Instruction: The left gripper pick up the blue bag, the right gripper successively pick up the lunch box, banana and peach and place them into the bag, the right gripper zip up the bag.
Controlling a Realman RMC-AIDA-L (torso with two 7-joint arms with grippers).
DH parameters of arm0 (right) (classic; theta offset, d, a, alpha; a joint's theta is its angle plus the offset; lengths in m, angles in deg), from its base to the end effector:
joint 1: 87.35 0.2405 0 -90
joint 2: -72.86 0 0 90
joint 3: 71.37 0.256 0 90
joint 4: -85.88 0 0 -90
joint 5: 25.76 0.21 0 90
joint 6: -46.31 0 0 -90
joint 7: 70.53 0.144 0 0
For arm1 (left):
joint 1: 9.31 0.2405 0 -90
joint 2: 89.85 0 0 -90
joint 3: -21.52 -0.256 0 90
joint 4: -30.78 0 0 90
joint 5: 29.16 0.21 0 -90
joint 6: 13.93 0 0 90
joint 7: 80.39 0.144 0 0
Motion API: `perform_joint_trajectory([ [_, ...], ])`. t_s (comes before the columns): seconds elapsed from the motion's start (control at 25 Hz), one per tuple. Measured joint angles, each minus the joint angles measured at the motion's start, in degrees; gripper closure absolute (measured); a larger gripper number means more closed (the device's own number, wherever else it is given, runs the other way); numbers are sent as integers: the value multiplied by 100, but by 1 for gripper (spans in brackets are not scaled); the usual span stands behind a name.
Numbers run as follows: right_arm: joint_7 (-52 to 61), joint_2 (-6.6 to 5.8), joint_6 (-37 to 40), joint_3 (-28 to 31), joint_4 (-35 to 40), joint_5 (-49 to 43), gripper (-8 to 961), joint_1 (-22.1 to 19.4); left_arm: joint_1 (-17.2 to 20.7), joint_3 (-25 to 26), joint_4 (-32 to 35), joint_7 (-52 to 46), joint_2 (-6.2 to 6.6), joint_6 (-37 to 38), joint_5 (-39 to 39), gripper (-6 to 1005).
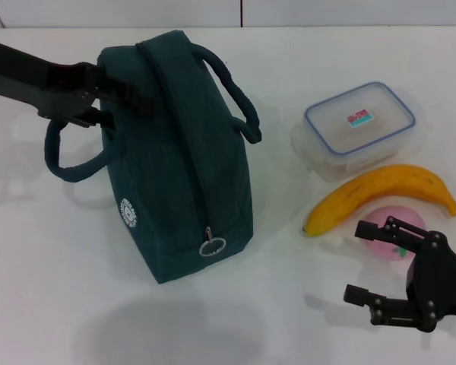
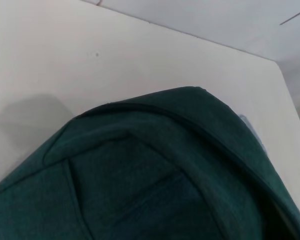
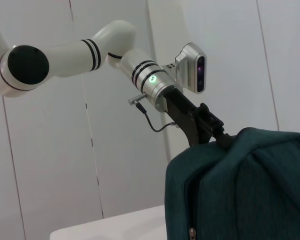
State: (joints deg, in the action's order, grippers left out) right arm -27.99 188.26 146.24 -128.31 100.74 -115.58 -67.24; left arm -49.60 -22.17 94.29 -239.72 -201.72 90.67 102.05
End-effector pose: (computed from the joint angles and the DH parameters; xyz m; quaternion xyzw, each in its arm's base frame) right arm 0.2911 0.2318 -0.0298 -0.9155 0.0951 0.3713 0.1226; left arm -0.1970 0.3701 0.0953 -0.7919 -0.6023 -0.0746 0.0682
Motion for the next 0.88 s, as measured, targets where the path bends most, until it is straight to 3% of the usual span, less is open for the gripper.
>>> perform_joint_trajectory([
  [0.12,0,0,-4,25,0,1,80,1,31,-37,-10,233,12,-56,1,216],
  [0.32,0,5,-65,34,-40,7,81,1,50,65,-50,641,14,-136,-321,376],
  [0.52,0,9,-80,35,-62,9,81,1,56,26,-52,742,39,-142,-398,605],
  [0.88,0,9,-93,35,-62,9,81,1,17,-32,-45,699,44,-116,-321,796],
])
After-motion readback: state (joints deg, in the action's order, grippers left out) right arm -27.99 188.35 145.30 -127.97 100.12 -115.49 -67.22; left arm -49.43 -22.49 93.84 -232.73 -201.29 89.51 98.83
